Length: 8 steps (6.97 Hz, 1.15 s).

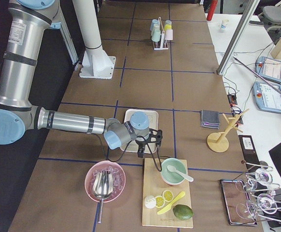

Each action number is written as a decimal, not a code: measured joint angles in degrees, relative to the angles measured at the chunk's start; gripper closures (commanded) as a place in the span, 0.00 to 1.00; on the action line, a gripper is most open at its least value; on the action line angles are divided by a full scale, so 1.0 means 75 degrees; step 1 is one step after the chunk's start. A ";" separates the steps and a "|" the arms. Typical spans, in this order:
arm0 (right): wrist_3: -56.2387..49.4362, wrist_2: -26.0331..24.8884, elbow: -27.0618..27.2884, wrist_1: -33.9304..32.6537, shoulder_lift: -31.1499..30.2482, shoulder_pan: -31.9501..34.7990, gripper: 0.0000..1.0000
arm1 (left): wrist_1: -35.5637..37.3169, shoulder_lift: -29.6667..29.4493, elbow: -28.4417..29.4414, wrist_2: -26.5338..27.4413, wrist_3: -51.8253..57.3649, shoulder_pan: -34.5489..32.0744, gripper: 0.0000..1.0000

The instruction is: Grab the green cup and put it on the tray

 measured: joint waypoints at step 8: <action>0.0656 -0.0254 -0.0645 0.0734 -0.0075 -0.0923 0.25 | -0.0085 -0.0007 -0.0002 -0.0006 0.0015 -0.0004 0.00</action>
